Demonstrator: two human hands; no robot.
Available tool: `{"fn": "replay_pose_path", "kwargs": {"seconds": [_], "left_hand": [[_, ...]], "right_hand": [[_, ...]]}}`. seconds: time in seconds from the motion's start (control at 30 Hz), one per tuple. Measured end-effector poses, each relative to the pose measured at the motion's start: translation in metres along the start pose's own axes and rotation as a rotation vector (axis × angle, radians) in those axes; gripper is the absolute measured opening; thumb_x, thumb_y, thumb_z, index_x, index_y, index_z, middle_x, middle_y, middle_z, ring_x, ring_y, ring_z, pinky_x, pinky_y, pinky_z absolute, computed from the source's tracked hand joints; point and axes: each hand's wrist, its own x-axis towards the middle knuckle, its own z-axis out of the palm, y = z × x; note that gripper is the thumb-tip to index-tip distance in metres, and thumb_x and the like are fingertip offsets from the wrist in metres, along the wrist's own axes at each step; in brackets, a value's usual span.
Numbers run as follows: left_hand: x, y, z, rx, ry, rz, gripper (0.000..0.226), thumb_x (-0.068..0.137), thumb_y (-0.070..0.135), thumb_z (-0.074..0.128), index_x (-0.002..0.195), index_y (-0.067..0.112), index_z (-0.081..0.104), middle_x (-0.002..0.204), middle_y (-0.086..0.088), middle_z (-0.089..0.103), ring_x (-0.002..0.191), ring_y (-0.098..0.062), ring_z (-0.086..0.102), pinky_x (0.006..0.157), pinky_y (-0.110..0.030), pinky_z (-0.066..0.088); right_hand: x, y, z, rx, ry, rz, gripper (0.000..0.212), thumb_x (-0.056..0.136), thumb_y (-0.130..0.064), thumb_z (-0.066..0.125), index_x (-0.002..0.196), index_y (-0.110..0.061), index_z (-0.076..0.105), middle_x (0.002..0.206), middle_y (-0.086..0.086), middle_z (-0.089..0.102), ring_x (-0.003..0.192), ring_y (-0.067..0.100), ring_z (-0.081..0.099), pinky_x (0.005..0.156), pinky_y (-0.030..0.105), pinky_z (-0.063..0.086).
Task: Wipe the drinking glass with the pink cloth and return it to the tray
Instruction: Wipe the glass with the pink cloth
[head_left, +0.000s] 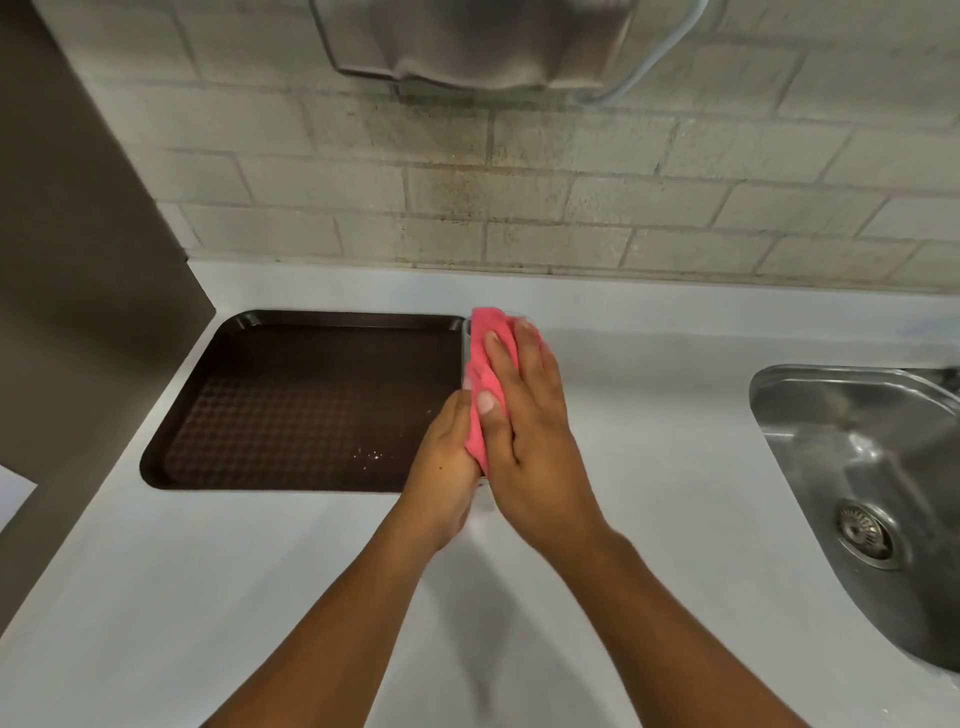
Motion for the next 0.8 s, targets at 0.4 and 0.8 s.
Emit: {"fn": "replay_pose_path", "kwargs": {"seconds": [0.4,0.8], "left_hand": [[0.001,0.006,0.009,-0.017,0.010,0.000,0.059,0.089,0.070,0.051,0.124,0.029,0.075,0.115,-0.007,0.083,0.110,-0.027,0.079,0.102,-0.053,0.060],[0.010,0.016,0.001,-0.146,0.143,-0.139,0.071,0.099,0.065,0.051,0.139,0.007,0.060,0.137,-0.030,0.068,0.123,-0.040,0.073,0.103,-0.051,0.062]], "right_hand": [[0.052,0.009,-0.035,0.453,0.083,0.345,0.047,0.107,-0.059,0.030,0.142,-0.037,0.051,0.124,-0.007,0.070,0.108,0.010,0.070,0.089,0.028,0.055],[-0.018,0.006,0.007,0.429,-0.025,0.261,0.064,0.108,-0.048,0.031,0.163,-0.046,-0.001,0.173,-0.025,0.003,0.156,-0.010,0.009,0.127,0.019,0.019]]}}
